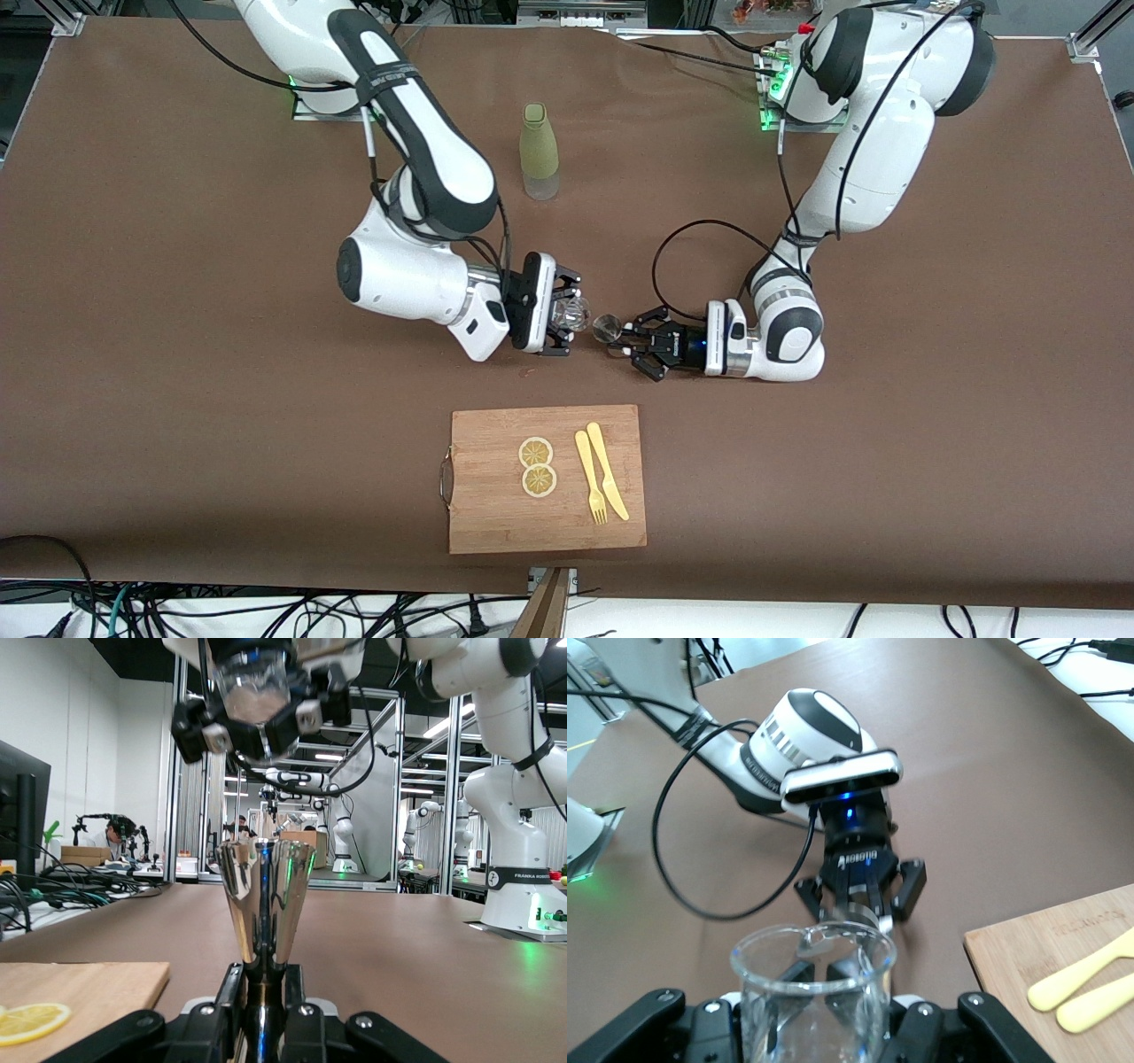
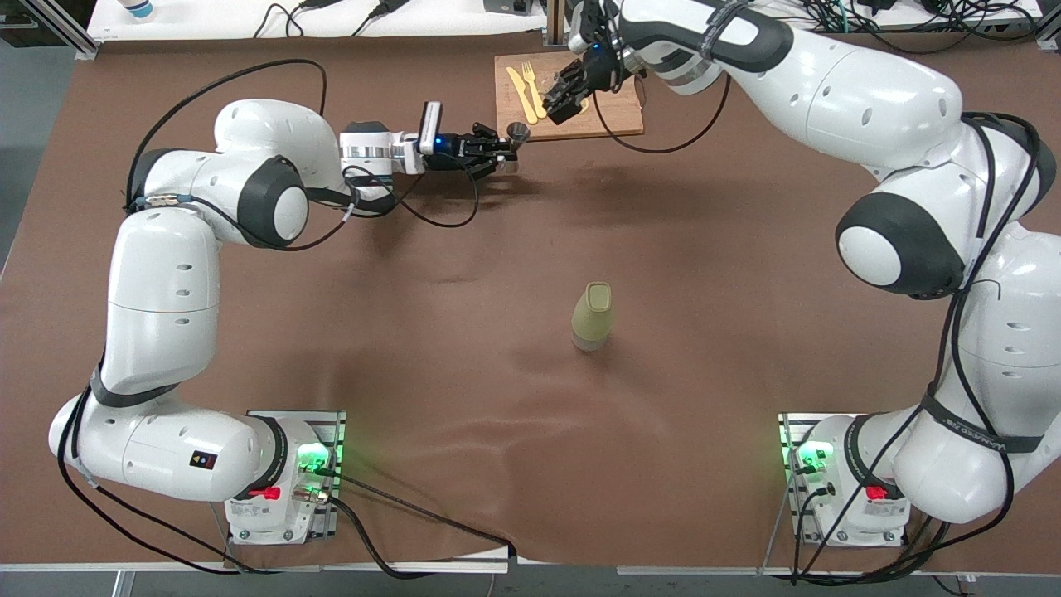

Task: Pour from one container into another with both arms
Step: 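Carry the beaker back with the right gripper while the left gripper withdraws the jigger, then set down the beaker with the right gripper while the left gripper sets down the jigger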

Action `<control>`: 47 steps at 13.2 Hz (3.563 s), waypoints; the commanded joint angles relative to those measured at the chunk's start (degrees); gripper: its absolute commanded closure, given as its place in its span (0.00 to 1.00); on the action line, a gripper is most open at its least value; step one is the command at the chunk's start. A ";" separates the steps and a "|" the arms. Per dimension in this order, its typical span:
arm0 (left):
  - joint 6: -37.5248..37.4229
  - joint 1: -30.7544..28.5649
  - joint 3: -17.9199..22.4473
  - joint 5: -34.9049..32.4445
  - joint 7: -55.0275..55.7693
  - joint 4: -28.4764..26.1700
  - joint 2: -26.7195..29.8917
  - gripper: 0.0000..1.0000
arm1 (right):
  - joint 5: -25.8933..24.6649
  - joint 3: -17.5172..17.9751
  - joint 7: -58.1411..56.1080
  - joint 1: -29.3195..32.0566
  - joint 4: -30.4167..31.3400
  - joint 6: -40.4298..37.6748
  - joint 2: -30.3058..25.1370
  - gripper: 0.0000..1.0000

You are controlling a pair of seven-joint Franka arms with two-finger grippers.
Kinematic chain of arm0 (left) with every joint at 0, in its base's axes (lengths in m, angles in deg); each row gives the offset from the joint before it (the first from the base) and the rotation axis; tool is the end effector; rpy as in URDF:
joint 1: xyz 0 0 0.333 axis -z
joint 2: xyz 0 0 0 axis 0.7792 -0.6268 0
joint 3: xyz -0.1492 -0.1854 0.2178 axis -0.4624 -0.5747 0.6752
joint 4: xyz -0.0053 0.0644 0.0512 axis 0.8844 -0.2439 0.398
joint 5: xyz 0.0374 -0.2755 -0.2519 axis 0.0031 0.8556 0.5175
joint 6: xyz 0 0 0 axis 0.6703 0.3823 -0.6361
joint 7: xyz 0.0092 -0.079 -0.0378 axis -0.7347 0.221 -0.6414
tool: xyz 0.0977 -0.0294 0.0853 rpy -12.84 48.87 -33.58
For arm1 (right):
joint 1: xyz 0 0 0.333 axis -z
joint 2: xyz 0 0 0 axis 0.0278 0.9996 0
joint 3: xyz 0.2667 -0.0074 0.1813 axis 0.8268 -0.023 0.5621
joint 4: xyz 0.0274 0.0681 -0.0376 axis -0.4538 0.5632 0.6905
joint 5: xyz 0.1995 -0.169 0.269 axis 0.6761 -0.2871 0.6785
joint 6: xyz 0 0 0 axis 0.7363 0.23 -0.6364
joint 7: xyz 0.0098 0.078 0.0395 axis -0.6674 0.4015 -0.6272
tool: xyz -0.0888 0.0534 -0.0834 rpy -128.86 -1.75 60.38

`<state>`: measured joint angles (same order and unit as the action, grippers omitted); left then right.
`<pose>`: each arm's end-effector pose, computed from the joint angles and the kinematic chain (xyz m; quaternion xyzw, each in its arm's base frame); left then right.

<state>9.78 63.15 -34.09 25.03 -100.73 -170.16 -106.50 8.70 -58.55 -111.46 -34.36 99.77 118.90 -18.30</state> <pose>0.6101 -0.2742 0.1039 0.4723 -0.4760 0.5003 0.5478 0.6082 0.4244 0.3387 -0.7167 -0.5648 -0.2175 0.3465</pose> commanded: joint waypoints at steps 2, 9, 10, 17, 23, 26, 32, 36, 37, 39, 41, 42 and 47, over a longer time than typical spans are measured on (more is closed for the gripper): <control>-3.36 -4.57 -0.59 -4.70 -0.77 -1.57 1.76 1.00 | 1.87 0.27 -6.83 5.86 1.85 -7.26 -2.17 0.99; -10.57 -15.47 -0.50 -18.48 -0.43 -1.48 3.25 1.00 | 5.65 0.27 -22.91 17.99 3.26 -18.59 -1.29 0.99; -12.06 -16.61 -0.41 -19.89 -0.51 -1.48 3.34 1.00 | 5.73 0.27 -25.11 20.01 3.34 -20.44 -0.86 0.99; -21.91 -20.49 8.36 -26.67 -3.40 -1.48 2.99 1.00 | 6.44 0.36 -43.29 37.15 5.01 -30.64 6.25 0.99; -23.42 -22.51 13.12 -29.48 -9.82 -1.39 1.85 1.00 | 6.00 0.27 -58.24 46.65 5.45 -41.54 14.25 0.99; -23.41 -22.95 13.83 -29.66 -11.67 -1.04 0.53 1.00 | 5.82 0.27 -62.82 49.46 5.45 -41.55 18.91 0.99; -23.33 -23.92 14.62 -31.59 -12.99 -0.78 -0.62 1.00 | 5.82 0.27 -66.96 51.58 5.72 -41.81 22.96 0.95; -22.98 -23.92 14.97 -31.60 -13.78 -0.60 -1.23 1.00 | 5.91 0.27 -66.96 51.67 5.72 -41.73 23.49 0.00; -22.89 -24.01 15.06 -31.68 -13.96 -0.60 -1.49 1.00 | 5.82 0.27 -66.88 51.93 5.72 -41.73 23.49 0.00; -22.80 -23.92 15.41 -31.60 -14.83 -0.60 -1.93 1.00 | 5.65 -0.16 -66.61 52.63 5.72 -41.81 23.49 0.00; -22.71 -24.01 15.41 -31.69 -15.36 -0.51 -2.46 1.00 | 4.78 -1.48 -66.26 53.07 5.72 -42.34 23.14 0.00; -22.71 -24.01 15.50 -31.69 -15.54 -0.08 -2.64 1.00 | 4.33 -2.35 -65.91 53.16 5.63 -43.47 23.14 0.00; -22.10 -24.01 16.64 -32.74 -16.59 0.89 -3.16 1.00 | 1.61 -8.25 -57.67 52.99 4.75 -47.52 19.73 0.00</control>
<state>-12.92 39.28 -18.12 -4.89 -111.32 -170.68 -108.70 12.69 -65.77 -173.75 18.29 104.57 72.93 3.91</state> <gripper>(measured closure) 0.775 0.000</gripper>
